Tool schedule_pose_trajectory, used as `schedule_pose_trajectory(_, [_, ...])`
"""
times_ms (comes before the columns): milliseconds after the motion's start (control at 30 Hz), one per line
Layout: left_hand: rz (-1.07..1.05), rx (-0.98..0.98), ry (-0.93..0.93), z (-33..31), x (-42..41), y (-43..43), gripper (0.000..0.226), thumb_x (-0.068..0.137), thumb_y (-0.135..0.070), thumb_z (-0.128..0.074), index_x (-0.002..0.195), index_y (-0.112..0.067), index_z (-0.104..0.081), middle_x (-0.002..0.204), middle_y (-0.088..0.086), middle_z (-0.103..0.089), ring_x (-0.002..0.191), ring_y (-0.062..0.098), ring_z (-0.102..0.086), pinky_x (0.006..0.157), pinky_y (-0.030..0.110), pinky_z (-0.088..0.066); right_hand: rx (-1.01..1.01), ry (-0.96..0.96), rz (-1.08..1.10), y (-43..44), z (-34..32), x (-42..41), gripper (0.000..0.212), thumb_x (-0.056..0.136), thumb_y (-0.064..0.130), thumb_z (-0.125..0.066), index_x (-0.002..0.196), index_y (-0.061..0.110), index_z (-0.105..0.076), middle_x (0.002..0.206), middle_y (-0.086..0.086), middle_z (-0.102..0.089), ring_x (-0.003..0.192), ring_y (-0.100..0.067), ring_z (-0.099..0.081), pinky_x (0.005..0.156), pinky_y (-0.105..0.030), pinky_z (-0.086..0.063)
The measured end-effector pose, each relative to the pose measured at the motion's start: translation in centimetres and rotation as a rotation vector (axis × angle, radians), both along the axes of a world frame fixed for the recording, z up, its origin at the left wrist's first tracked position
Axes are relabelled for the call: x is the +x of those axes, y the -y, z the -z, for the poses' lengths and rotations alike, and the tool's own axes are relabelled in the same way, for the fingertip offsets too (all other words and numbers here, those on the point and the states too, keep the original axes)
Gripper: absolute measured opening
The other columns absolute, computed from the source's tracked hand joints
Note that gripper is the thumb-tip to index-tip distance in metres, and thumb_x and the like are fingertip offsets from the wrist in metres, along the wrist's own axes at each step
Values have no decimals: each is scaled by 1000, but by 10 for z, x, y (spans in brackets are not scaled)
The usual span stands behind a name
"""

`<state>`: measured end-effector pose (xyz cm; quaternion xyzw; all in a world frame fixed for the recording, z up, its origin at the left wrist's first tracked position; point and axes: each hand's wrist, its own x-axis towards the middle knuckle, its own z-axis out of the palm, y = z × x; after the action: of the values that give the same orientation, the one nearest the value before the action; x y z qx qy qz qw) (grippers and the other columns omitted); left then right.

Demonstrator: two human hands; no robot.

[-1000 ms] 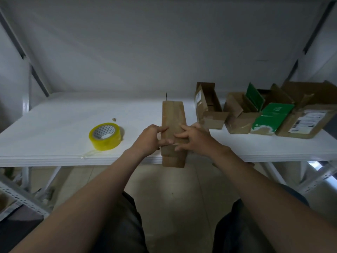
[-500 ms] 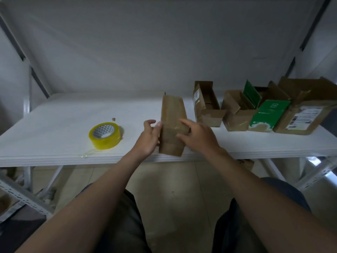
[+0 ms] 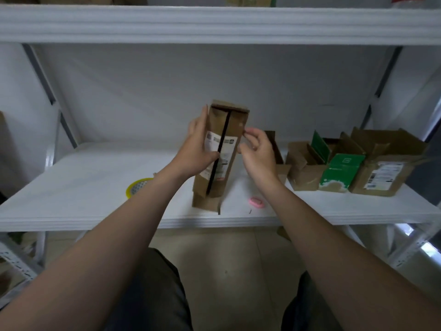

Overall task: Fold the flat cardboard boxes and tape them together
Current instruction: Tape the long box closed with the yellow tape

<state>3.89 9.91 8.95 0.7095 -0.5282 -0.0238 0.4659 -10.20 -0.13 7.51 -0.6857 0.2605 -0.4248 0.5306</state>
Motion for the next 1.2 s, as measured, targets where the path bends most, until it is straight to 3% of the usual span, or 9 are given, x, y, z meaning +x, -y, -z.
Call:
schedule_pose_trajectory(100, [-63,63,15,5,9,5,125,74,-15,-85,162,-28,3,154,5,-27,137,16,-35,116,46,-36,-105,-101,-53,-3,2,1,53,92,21,-69,141,33,-51,94,12,-70,76,3,-68,68,-17,-57])
schedule_pose_trajectory(200, [-83,60,-7,14,13,5,117,71,-16,-82,161,-25,-8,153,0,-31,140,24,-37,115,47,-38,-160,-165,-83,2,10,5,65,87,25,-77,144,38,-48,97,8,-74,76,-2,-71,74,-30,-62])
schedule_pose_trajectory(333, [-11,17,-143,26,10,8,77,80,4,-66,148,-20,-40,134,-12,-56,116,9,-61,87,16,-52,-191,-293,-153,16,32,16,98,67,44,-88,147,47,-33,140,5,-57,120,-18,-62,94,-48,-58])
schedule_pose_trajectory(433, [-32,0,-262,43,18,11,60,88,4,-51,140,-25,-54,132,-10,-64,109,10,-68,89,29,-58,-283,-398,-196,30,52,26,113,60,42,-89,150,50,-22,150,9,-44,135,-24,-48,98,-52,-54])
schedule_pose_trajectory(567, [-169,-13,-274,56,30,18,43,97,-4,-53,137,-17,-62,132,-4,-67,120,9,-62,104,36,-52,-194,-457,-225,42,69,34,81,72,31,-76,145,43,-42,123,4,-67,109,-18,-66,85,-45,-61])
schedule_pose_trajectory(700, [-316,136,-216,64,36,26,39,96,-17,-60,134,-7,-62,129,7,-68,114,25,-66,99,45,-55,-209,-636,-93,44,77,34,17,92,21,-64,101,10,-73,86,-5,-72,81,-22,-71,71,-37,-60])
schedule_pose_trajectory(867, [-173,442,-343,67,23,27,71,77,-19,-71,145,-13,-52,134,2,-61,101,23,-69,80,40,-63,-355,-801,11,41,85,28,28,96,16,-53,72,4,-61,66,-9,-56,68,-29,-61,56,-32,-47])
schedule_pose_trajectory(1067, [-181,520,-436,72,15,16,24,83,-19,-76,98,0,-72,93,14,-73,80,25,-75,70,39,-64,-402,-828,36,41,77,23,32,92,32,-70,73,7,-65,67,-9,-62,70,-29,-65,67,-38,-56])
schedule_pose_trajectory(1200, [-197,442,-380,86,21,12,27,99,-13,-49,97,4,-70,96,19,-73,80,29,-75,70,40,-64,-221,-818,-85,47,75,12,31,96,23,-67,76,0,-61,66,-11,-63,59,-23,-63,61,-32,-53])
